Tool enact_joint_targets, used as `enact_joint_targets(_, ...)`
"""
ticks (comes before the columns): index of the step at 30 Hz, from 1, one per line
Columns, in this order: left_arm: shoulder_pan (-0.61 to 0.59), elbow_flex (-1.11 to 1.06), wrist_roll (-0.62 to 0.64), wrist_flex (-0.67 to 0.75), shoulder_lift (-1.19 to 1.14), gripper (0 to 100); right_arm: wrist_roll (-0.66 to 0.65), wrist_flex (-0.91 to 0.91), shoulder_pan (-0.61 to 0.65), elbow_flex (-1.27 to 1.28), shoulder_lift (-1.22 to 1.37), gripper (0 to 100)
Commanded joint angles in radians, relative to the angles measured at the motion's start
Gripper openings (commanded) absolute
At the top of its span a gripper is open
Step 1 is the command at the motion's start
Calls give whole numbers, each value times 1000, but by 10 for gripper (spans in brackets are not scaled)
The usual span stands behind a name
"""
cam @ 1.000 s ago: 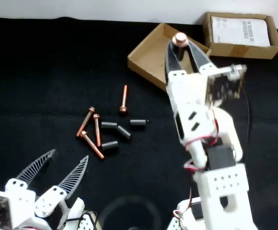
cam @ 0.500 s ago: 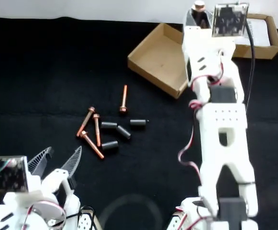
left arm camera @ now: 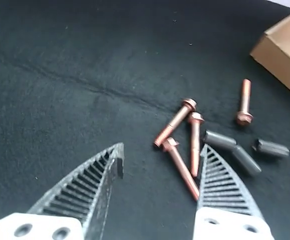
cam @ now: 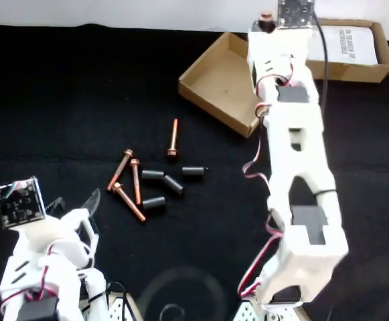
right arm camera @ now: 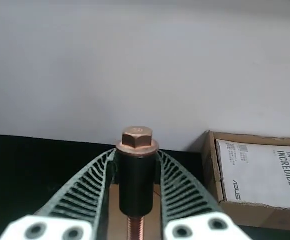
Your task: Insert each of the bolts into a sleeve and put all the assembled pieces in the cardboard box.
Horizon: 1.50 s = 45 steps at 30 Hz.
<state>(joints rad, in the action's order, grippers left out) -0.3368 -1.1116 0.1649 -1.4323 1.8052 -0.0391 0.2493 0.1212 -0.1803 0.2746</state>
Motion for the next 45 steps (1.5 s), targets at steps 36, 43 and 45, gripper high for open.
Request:
enact_joint_targets(36, -28, -260, 3, 124, 7, 245, -3, 717, 13, -934, 690, 201)
enact_joint_targets(43, -28, -254, 0, 126, 7, 245, -6, 835, 24, -1064, 691, 201)
enact_joint_targets(45, -28, -252, 0, 126, 7, 245, -6, 931, 36, -1144, 691, 201)
